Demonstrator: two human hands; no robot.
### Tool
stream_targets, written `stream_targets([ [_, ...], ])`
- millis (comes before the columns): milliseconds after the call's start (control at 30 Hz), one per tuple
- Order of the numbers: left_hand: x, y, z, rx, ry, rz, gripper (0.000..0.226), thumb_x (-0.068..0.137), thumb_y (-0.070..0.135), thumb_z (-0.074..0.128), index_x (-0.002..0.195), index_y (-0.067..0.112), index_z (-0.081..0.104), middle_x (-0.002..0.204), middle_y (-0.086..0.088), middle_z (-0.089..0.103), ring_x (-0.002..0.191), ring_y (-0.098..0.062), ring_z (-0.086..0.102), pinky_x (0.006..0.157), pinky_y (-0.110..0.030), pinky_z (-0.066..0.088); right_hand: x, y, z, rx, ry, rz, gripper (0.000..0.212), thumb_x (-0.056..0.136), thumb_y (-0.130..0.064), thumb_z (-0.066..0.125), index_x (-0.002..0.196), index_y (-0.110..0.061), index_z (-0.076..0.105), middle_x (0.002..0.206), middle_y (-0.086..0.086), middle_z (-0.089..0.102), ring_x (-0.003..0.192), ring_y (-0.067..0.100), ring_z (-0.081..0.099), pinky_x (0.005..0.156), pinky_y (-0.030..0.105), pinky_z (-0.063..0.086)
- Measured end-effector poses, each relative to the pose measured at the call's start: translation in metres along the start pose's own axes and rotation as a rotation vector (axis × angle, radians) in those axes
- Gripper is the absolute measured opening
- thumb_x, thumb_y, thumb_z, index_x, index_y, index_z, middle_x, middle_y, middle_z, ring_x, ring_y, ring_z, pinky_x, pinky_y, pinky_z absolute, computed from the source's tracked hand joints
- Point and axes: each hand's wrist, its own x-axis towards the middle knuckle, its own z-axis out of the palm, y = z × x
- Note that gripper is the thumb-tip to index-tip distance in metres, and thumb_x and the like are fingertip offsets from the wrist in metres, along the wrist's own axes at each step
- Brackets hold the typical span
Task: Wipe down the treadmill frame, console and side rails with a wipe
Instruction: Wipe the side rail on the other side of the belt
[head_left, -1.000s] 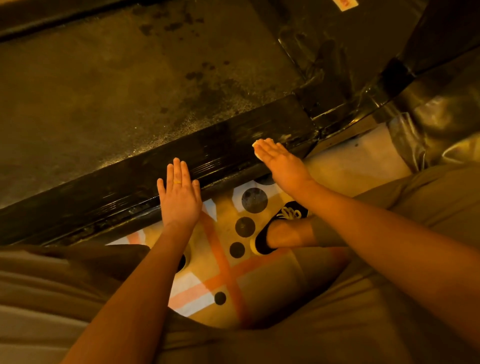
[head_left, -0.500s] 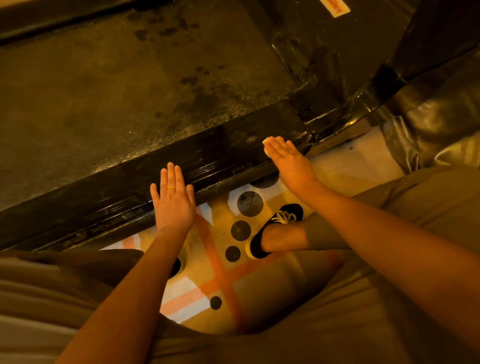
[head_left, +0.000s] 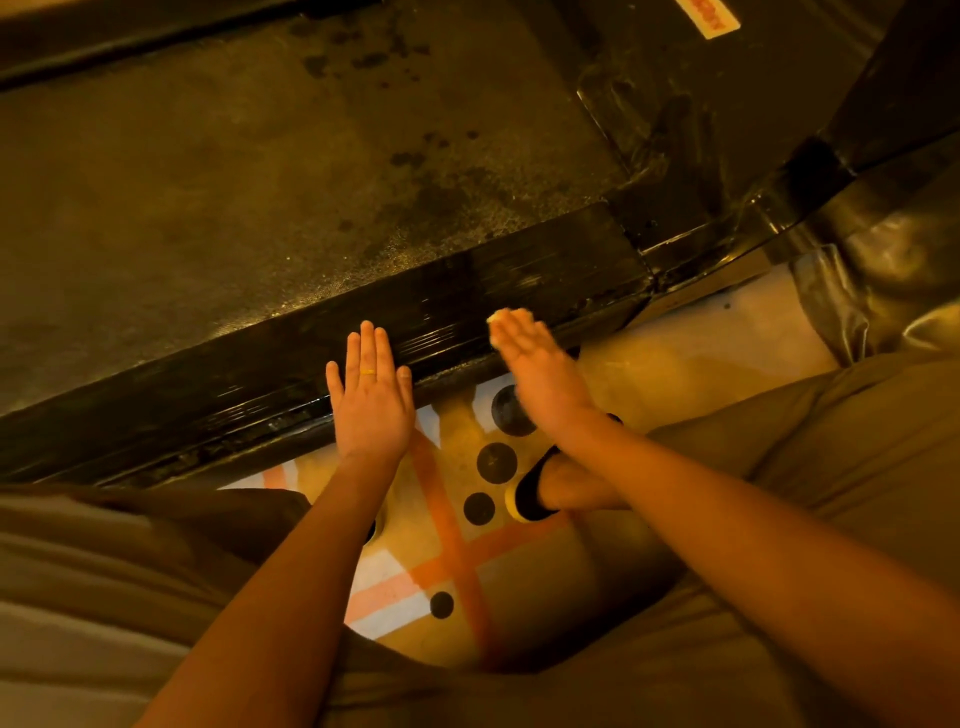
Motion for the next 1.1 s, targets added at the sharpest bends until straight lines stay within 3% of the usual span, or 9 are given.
stream_targets([
  [167,0.0,0.0,-0.001,-0.016,0.003,0.002,0.058,0.109,0.038,0.02,0.161,0.013,0.009,0.168,-0.006,0.003,0.155,-0.02,-0.004,0.124,-0.049,0.001,0.022,-0.058,-0.002,0.08,-0.044,-0.048,0.071,0.1,-0.002,0.039,0.159,-0.01,-0.001,0.167,0.009,-0.004,0.154,0.026,-0.006,0.125,0.038,-0.001],
  [367,0.0,0.001,-0.003,-0.012,-0.017,-0.008,0.059,0.109,0.04,0.017,0.161,0.015,0.006,0.168,-0.004,0.0,0.154,-0.019,-0.007,0.125,-0.047,-0.001,0.038,-0.014,-0.006,0.184,-0.05,0.016,0.064,0.105,-0.038,0.03,0.16,-0.013,0.006,0.168,0.005,0.0,0.154,0.021,-0.006,0.123,0.037,-0.005],
  [567,0.0,0.0,-0.003,-0.011,-0.022,-0.002,0.059,0.109,0.041,0.015,0.16,0.016,0.004,0.168,-0.004,-0.003,0.154,-0.019,-0.009,0.125,-0.046,-0.003,0.03,0.01,-0.008,0.167,-0.049,0.166,0.069,0.105,-0.043,0.029,0.159,-0.01,0.003,0.167,0.009,-0.002,0.154,0.026,-0.007,0.123,0.039,-0.005],
  [700,0.0,0.002,-0.001,-0.003,-0.008,-0.008,0.059,0.109,0.04,0.017,0.161,0.015,0.006,0.168,-0.005,-0.001,0.155,-0.019,-0.006,0.125,-0.046,-0.002,0.029,-0.014,-0.005,0.109,-0.075,0.038,0.069,0.105,-0.043,0.028,0.159,-0.009,0.002,0.167,0.01,-0.004,0.153,0.026,-0.009,0.122,0.038,-0.007],
  [833,0.0,0.001,0.0,0.005,-0.017,-0.013,0.059,0.109,0.04,0.016,0.161,0.015,0.005,0.168,-0.005,-0.002,0.155,-0.02,-0.007,0.125,-0.047,-0.001,0.03,0.007,-0.007,0.094,-0.084,-0.024,0.066,0.105,-0.041,0.027,0.16,-0.012,0.004,0.167,0.007,-0.001,0.154,0.023,-0.006,0.125,0.041,0.0],
  [1100,0.001,0.001,0.0,0.008,-0.013,-0.012,0.059,0.108,0.041,0.014,0.16,0.015,0.005,0.168,-0.004,-0.001,0.154,-0.02,-0.007,0.125,-0.047,0.0,0.027,0.075,-0.02,0.088,-0.071,0.233,0.066,0.106,-0.041,0.026,0.159,-0.009,0.002,0.167,0.012,-0.001,0.154,0.026,-0.005,0.123,0.04,-0.003],
])
